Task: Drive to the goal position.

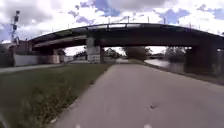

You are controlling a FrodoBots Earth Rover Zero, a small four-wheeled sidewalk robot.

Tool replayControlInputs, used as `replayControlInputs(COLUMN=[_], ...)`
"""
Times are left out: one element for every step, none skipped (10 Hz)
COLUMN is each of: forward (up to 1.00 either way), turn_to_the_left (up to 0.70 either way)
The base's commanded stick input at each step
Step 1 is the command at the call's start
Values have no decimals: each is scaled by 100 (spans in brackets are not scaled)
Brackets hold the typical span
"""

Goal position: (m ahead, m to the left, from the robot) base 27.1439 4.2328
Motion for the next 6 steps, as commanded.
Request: replayControlInputs(forward=[100, 100, 100, 100, 100, 100], turn_to_the_left=[0, 0, 0, 0, 0, 0])
